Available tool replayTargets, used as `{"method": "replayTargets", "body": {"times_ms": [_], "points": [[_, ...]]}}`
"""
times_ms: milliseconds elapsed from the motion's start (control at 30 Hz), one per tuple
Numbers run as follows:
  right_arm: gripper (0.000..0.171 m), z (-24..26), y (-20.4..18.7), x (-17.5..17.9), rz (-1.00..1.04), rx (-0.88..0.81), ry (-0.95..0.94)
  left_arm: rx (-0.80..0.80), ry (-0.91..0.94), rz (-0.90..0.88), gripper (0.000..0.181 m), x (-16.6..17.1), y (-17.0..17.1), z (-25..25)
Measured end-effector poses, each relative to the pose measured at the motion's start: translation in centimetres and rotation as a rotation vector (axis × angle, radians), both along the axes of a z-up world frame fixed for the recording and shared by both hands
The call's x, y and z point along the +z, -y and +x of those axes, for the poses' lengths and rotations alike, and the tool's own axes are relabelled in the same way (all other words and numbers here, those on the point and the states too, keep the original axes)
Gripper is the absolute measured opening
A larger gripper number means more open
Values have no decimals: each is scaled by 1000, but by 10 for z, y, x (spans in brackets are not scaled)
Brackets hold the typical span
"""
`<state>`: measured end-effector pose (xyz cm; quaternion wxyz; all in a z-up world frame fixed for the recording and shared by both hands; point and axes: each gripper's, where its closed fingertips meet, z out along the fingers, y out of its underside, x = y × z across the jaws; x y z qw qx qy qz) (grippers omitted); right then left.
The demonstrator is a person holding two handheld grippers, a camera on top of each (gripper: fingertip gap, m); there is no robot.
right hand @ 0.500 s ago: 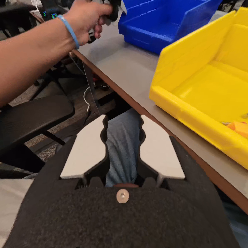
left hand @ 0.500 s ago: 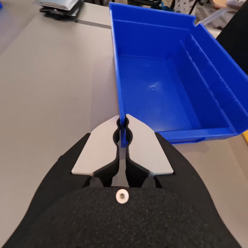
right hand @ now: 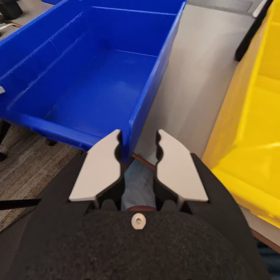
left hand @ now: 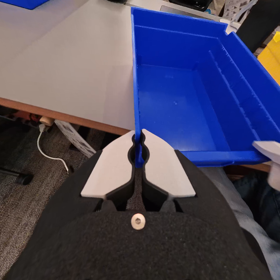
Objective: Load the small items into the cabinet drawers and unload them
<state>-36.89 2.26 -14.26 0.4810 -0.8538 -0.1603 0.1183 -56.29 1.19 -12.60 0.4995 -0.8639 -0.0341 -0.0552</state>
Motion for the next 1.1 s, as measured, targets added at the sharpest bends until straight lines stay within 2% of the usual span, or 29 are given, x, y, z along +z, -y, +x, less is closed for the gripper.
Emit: {"method": "replayTargets", "body": {"times_ms": [33,67,167,267,433,533,633,767,833,900,1000,1100], "points": [[17,-8,3,-1,-9,37,-17,-5,5,6,3,0,8,-1],[12,-11,5,-1,-12,31,-15,-6,7,14,4,0,15,-1],[6,-11,12,11,67,13,87,21,-39,80,3,12,32,-3],[5,-14,14,34,82,30,20,66,-89,154,2,42,40,-6],[4,9,10,116,256,10,-25,59,-173,320,3,125,38,15],[4,58,8,182,407,-71,-40,-7,-179,454,3,188,26,59],[4,137,8,238,531,-203,-27,-121,-166,560,3,245,5,132],[4,278,10,273,572,-418,27,-303,-172,601,4,285,-26,270],[4,354,12,273,556,-492,47,-386,-185,602,4,286,-39,348],[4,430,13,259,496,-574,59,-457,-203,571,4,271,-50,426],[2,532,5,215,378,-647,37,-532,-215,470,4,221,-61,530],[2,597,-9,149,275,-579,42,-543,-207,345,5,153,-65,598]]}}
